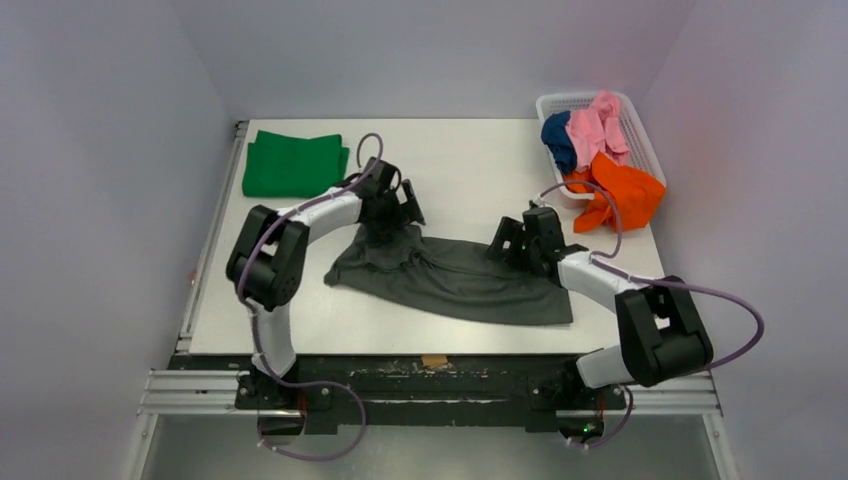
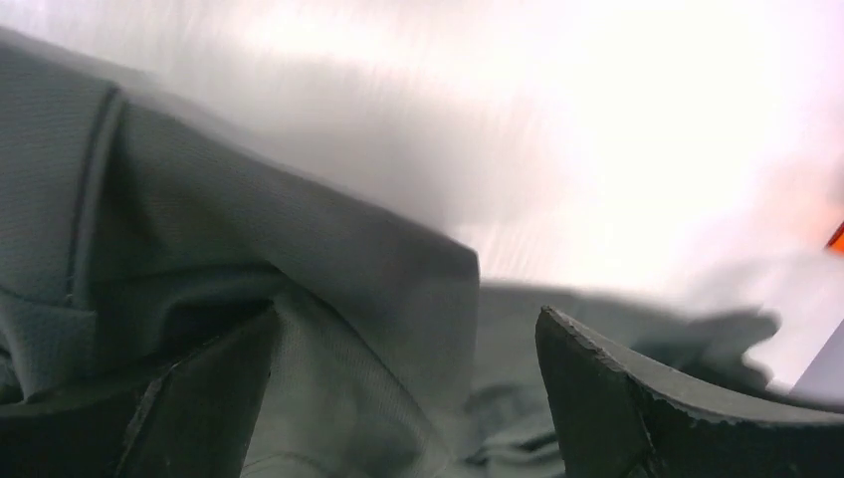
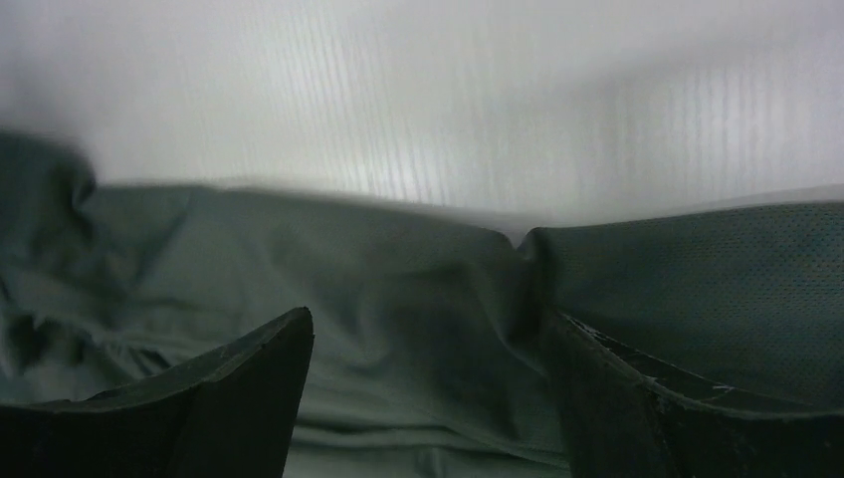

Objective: Fold and stack the t-shirts
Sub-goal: Rotate the tshirt 90 degrees

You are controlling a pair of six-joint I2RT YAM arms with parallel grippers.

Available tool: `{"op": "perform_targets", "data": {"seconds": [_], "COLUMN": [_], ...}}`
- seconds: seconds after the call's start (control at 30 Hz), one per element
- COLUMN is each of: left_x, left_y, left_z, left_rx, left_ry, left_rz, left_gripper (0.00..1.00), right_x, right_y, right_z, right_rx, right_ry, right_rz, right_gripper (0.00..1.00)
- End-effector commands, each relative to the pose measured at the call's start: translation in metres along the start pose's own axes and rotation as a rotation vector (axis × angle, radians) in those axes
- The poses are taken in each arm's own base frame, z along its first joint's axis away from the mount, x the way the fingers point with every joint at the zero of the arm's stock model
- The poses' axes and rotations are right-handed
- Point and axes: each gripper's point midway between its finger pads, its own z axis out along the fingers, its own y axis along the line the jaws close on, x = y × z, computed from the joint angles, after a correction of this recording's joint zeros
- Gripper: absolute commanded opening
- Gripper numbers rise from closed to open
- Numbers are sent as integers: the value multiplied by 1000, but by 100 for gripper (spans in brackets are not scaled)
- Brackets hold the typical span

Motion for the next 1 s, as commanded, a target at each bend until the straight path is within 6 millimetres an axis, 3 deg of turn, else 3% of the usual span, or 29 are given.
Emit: {"op": "perform_targets", "data": {"seconds": [0.0,0.1,0.2,0.27,0.37,0.47,0.53,0.63,0.73,0.83,0.97], "left_x": [-39,-70,-87,-95,-85,-88,-90,-85,-91,-106,-124], "left_y": [-9,-52,-89,-115,-137,-155,-161,-166,-144,-129,-133], "left_z": [42,48,62,75,106,114,115,104,87,63,25], "left_rx": [-135,-22,109,186,292,355,374,397,301,215,193], "left_ry": [-7,-57,-55,-16,87,89,98,111,21,-50,-131], "left_rz": [-59,-38,-57,-75,-139,-159,-159,-155,-115,-64,16], "left_gripper": [100,100,100,100,100,100,100,100,100,100,100], "right_x": [59,98,133,143,156,171,168,141,111,102,99], "right_y": [-6,3,18,29,55,78,84,73,44,20,-12], "right_z": [-18,-32,-47,-54,-67,-84,-92,-94,-96,-104,-116], "right_rx": [33,-4,-66,-83,-195,-307,-328,-198,22,139,261], "right_ry": [145,228,331,341,395,463,446,337,219,171,110], "right_rz": [-5,-45,-98,-188,-330,-447,-490,-471,-420,-367,-241], "right_gripper": [83,83,83,84,84,84,84,85,88,90,93]}}
